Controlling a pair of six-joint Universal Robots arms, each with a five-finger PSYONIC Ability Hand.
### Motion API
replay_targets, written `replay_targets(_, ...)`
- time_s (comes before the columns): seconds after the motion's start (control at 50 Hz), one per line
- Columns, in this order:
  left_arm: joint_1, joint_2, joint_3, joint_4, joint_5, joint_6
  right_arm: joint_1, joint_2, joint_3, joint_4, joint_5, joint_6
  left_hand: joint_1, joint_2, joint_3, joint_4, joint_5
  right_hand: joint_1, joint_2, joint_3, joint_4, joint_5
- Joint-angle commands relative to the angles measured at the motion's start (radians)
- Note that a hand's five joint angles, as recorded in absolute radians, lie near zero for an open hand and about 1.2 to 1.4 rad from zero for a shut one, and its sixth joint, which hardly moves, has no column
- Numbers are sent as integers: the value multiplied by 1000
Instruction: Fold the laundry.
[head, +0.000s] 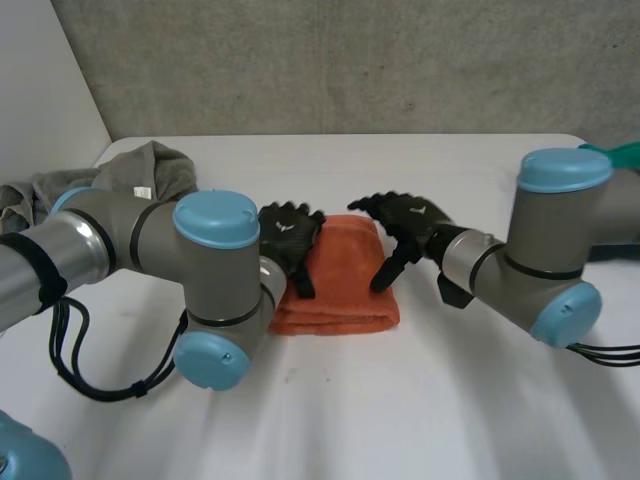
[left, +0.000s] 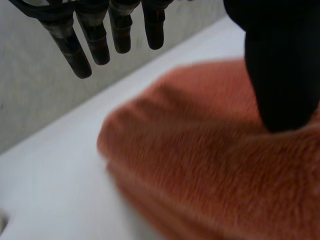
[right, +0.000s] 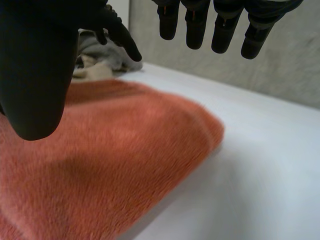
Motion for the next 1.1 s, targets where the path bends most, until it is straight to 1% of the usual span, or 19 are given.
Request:
replay_targets(0.02, 39, 13, -69, -40, -73, 87, 53, 133, -115, 81, 8, -106, 42, 42, 35, 45, 29, -54, -41, -40, -40, -47)
replay_targets(0.08, 48, 13, -83, -40, -75, 127, 64, 154, -129, 92, 66, -178, 42, 42, 35, 45, 29, -54, -41, -40, -40, -47)
replay_targets(0.1, 49, 13, -90, -40, -73, 147, 68, 157, -130, 94, 116, -227, 39, 39, 32, 42, 26, -54, -41, -40, -40, -47)
replay_targets(0.18, 46, 15, -92, -43, -70, 155, 74, 144, -130, 95, 195, -338, 31, 30, 24, 33, 17, -54, -41, -40, -40, -47)
replay_targets(0.24, 42, 27, -92, -43, -61, 156, 82, 108, -113, 91, 224, -398, 19, 18, 12, 22, 6, -54, -41, -40, -40, -47)
replay_targets(0.32, 43, 125, -91, -36, -15, 152, 90, 26, -69, 69, 235, -406, 4, 4, -3, 7, -9, -54, -41, -40, -40, -47)
replay_targets(0.36, 51, 194, -91, -31, 43, 150, 110, -27, -8, 9, 253, -407, 4, 4, -3, 7, -9, -54, -41, -40, -40, -47)
replay_targets(0.38, 54, 234, -84, -25, 101, 149, 122, -53, 31, -30, 267, -415, 10, 10, 3, 13, -3, -54, -41, -40, -40, -47)
replay_targets(0.42, 54, 254, -78, -23, 149, 146, 151, -101, 112, -105, 287, -421, 19, 18, 12, 22, 6, -54, -41, -40, -40, -47)
replay_targets(0.44, 56, 274, -74, -23, 204, 139, 159, -116, 144, -127, 287, -421, 19, 18, 12, 22, 6, -54, -41, -40, -40, -47)
replay_targets(0.5, 63, 295, -65, -26, 298, 121, 188, -159, 256, -193, 280, -421, 28, 27, 20, 30, 14, -54, -41, -40, -40, -47)
replay_targets(0.52, 68, 308, -55, -33, 359, 104, 194, -164, 279, -208, 276, -421, 39, 39, 32, 42, 26, -54, -41, -40, -40, -47)
replay_targets(0.56, 71, 323, -48, -46, 418, 80, 209, -165, 322, -238, 272, -420, 42, 42, 35, 45, 29, -54, -41, -40, -40, -47)
replay_targets(0.58, 76, 337, -45, -69, 474, 48, 223, -164, 357, -271, 267, -421, 42, 42, 35, 45, 29, -54, -41, -40, -40, -47)
replay_targets(0.66, 102, 341, -32, -118, 566, -26, 242, -133, 399, -363, 255, -421, 57, 57, 50, 60, 44, -54, -41, -40, -40, -47)
replay_targets(0.74, 114, 334, -34, -126, 584, -60, 242, -83, 398, -408, 250, -426, 60, 59, 53, 63, 47, -54, -41, -40, -40, -47)
replay_targets(0.88, 112, 328, -38, -125, 582, -59, 242, -8, 344, -423, 252, -473, 57, 57, 50, 60, 44, -54, -41, -40, -40, -47)
replay_targets(1.1, 112, 328, -46, -122, 584, -60, 236, 37, 290, -468, 253, -493, 57, 57, 50, 60, 44, -38, -25, -24, -24, -31)
